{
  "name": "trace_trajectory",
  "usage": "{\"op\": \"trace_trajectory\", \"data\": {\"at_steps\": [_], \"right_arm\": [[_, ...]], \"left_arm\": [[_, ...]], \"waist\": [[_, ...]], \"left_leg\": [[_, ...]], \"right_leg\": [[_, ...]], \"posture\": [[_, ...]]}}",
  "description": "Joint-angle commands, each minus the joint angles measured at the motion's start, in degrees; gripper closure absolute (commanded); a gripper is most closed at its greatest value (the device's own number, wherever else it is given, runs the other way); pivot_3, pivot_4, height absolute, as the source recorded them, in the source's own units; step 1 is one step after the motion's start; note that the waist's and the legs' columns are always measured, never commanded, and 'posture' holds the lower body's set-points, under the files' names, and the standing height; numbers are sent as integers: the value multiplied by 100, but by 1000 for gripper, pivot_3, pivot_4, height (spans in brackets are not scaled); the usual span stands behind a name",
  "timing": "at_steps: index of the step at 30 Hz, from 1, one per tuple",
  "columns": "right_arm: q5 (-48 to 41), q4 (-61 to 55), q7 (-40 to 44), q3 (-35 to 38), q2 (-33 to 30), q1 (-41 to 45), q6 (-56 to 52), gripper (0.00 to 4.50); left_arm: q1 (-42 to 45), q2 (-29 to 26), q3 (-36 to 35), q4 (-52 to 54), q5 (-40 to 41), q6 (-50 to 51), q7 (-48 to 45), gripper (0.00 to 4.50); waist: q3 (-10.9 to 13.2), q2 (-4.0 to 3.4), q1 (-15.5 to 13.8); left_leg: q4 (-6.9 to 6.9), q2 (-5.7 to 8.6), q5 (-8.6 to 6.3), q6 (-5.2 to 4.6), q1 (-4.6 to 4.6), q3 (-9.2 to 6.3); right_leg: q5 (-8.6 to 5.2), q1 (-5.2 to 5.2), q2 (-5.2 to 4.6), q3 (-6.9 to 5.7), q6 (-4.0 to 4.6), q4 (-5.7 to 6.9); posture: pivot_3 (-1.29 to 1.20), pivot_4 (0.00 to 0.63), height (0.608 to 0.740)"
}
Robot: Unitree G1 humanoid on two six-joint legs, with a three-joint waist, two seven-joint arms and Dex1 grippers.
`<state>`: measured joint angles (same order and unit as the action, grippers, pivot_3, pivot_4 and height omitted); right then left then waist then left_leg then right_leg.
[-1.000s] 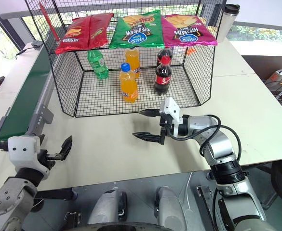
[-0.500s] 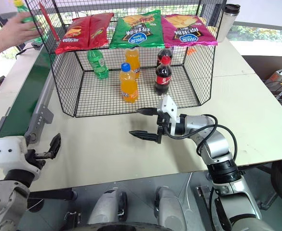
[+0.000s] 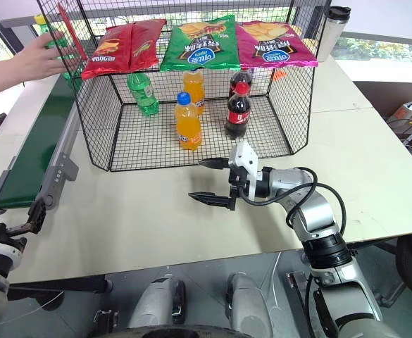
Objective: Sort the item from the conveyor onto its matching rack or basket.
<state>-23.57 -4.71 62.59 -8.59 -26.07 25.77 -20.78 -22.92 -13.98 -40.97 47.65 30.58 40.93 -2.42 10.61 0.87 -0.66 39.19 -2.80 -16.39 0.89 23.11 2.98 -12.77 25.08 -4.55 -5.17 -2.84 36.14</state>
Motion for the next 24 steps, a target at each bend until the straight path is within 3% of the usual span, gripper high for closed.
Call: {"op": "trace_trajectory", "data": {"at_steps": [1,3,6,12,14,21,24], "right_arm": [[-6,-62,21,34,-25,11,119,0],[3,-54,18,36,-19,7,126,0],[4,-24,36,46,-29,17,136,0],[6,-33,40,46,-33,19,130,0],[3,-53,28,45,-25,27,118,0],[20,-12,36,56,-30,30,158,0],[23,-9,34,64,-36,21,166,0]], "left_arm": [[-30,-69,-109,76,-12,-222,-35,1856],[-28,-81,-83,65,-24,-236,-30,3047],[-11,-117,-50,62,-77,-258,-5,4462],[64,-130,-183,24,17,-298,43,4462],[90,-160,-224,5,8,-334,46,3673],[83,-245,-209,-68,-58,-351,35,194],[101,-263,-179,-103,-78,-357,37,32]], "waist": [[0,0,0],[0,0,1],[0,0,0],[0,0,1],[0,0,2],[0,0,1],[0,0,1]], "left_leg": [[0,0,0,0,0,0],[0,0,0,0,0,1],[0,0,0,0,0,0],[0,0,0,0,0,0],[0,0,0,0,0,1],[0,0,0,0,0,1],[0,-1,0,0,0,1]], "right_leg": [[0,0,0,0,0,0],[0,0,0,0,0,0],[0,0,0,0,0,0],[0,0,0,0,0,0],[0,0,0,0,0,0],[0,0,0,0,0,0],[0,1,0,0,0,0]], "posture": [[0,150,740],[0,150,740],[0,150,740],[0,150,740],[0,150,740],[0,150,740],[0,150,740]]}}
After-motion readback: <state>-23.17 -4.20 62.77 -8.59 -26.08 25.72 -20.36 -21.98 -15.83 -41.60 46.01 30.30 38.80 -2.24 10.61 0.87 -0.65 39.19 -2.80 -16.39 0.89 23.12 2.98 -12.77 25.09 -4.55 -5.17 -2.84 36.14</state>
